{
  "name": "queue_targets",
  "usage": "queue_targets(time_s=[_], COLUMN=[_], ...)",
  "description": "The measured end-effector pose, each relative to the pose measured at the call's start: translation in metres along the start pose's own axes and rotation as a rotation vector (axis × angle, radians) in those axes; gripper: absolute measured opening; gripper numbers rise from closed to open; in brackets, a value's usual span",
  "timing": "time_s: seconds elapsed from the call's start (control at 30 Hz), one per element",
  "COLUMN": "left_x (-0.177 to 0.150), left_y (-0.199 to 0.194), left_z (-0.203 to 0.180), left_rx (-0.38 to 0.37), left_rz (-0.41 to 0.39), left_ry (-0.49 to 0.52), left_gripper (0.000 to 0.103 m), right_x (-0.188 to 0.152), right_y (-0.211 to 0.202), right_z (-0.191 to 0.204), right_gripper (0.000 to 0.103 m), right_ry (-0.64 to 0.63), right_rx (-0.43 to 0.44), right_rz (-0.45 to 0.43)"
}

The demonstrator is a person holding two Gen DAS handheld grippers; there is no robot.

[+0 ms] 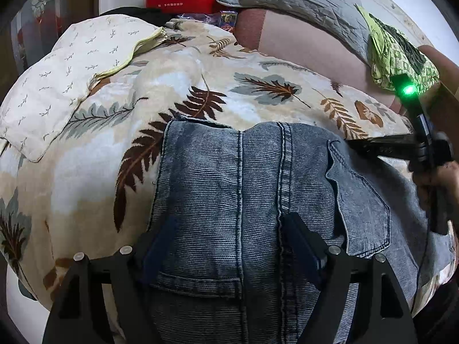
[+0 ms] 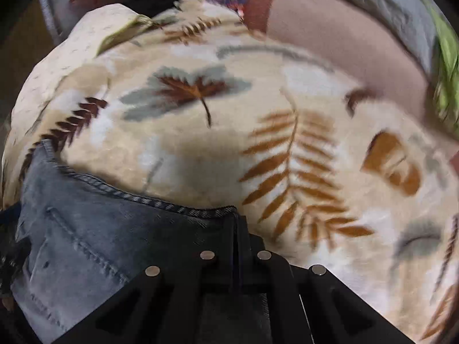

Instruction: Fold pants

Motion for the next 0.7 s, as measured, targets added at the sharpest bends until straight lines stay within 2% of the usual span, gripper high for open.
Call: queue_targets(time_s=[0.07, 0.1, 0.13, 0.17, 0.27, 0.3, 0.4, 0.5, 0.6, 0.7], left_x=[-0.001, -0.001, -0.001, -0.001, -0.002, -0.002, -0.003, -0.004, -0.004, -0.005], left_y=[0.000, 0.000, 0.000, 0.000, -0.001, -0.001, -0.002, -0.003, -0.006, -0.030], left_z=[-0.001, -0.001, -0.001, -0.002, -0.004, -0.005, -0.007, -0.010, -0.012, -0.019], left_rx=[0.008, 0.012, 0.017, 0.021, 0.041, 0.050, 0.073, 0.097, 0.112, 0.122], left_rz=[-0.006, -0.006, -0.007, -0.008, -0.016, -0.020, -0.031, -0.045, -0.059, -0.126], left_ry=[0.007, 0.008, 0.009, 0.009, 0.016, 0.020, 0.030, 0.043, 0.051, 0.056], left_gripper=[0.080, 0.081, 0.081, 0.081, 0.081, 0.081, 0.082, 0.082, 0.082, 0.082], right_x=[-0.001, -0.003, -0.006, -0.011, -0.033, -0.051, -0.098, -0.149, -0.194, -0.233], right_y=[-0.001, -0.005, -0.011, -0.023, -0.060, -0.078, -0.110, -0.122, -0.118, -0.112], right_z=[-0.006, -0.010, -0.014, -0.019, -0.029, -0.035, -0.041, -0.055, -0.087, -0.128], right_gripper=[0.006, 0.013, 0.026, 0.030, 0.048, 0.060, 0.062, 0.062, 0.062, 0.062], right_ry=[0.043, 0.067, 0.090, 0.122, 0.220, 0.284, 0.386, 0.484, 0.609, 0.799], right_rx=[0.021, 0.028, 0.029, 0.023, 0.061, 0.088, 0.185, 0.267, 0.266, 0.307], right_rz=[-0.051, -0.053, -0.056, -0.072, -0.156, -0.193, -0.234, -0.224, -0.211, -0.215])
Point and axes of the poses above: each gripper's, at about its wrist camera, not at the fingertips, and y roughly the way its jaws point, z to its left, x to its top, the point moved 2 cm from there along y, roughly the way its jaws point, and after that the axes turned 4 degrees about z, right-handed, at the moved point
